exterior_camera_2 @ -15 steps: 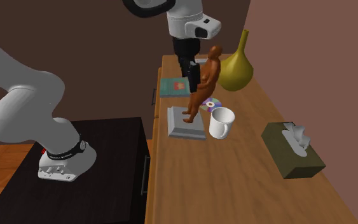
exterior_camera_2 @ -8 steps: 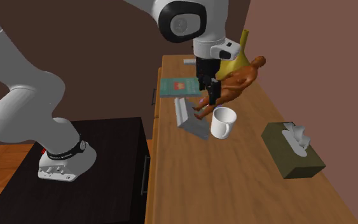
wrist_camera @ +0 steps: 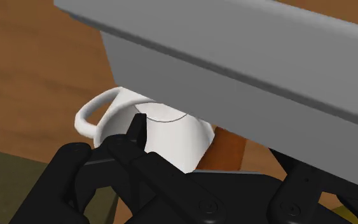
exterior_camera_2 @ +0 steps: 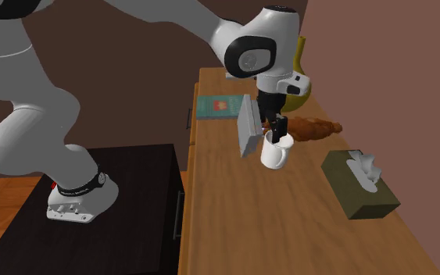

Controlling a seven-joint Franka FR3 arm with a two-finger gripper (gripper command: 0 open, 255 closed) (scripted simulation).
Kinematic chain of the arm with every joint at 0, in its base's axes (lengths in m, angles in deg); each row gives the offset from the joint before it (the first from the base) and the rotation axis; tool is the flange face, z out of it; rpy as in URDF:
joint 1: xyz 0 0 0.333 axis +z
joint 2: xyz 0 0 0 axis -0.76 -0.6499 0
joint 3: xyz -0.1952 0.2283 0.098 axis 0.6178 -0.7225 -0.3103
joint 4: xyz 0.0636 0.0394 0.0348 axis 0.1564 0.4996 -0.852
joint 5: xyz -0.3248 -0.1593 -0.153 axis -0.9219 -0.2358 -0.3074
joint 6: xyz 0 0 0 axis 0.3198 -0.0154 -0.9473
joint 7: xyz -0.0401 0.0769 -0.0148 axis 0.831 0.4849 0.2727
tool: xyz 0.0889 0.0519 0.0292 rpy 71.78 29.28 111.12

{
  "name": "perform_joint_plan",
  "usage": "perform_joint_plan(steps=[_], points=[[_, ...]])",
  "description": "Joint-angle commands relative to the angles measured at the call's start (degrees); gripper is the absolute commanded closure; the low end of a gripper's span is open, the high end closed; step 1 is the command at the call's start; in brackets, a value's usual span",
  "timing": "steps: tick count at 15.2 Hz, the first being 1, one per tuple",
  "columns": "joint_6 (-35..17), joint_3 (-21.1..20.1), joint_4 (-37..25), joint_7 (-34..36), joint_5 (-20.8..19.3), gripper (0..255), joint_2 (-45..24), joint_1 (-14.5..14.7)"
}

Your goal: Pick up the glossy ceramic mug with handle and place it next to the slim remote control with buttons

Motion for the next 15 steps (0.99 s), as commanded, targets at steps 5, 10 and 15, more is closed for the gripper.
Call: perform_joint_plan(steps=[5, 10, 15], points=[[-3.46, 0.22, 0.83, 0.47, -0.71, 0, -2.69, 0.06], [-3.46, 0.22, 0.83, 0.47, -0.71, 0, -2.69, 0.06], [-3.45, 0.22, 0.82, 0.47, -0.71, 255, -2.69, 0.06]])
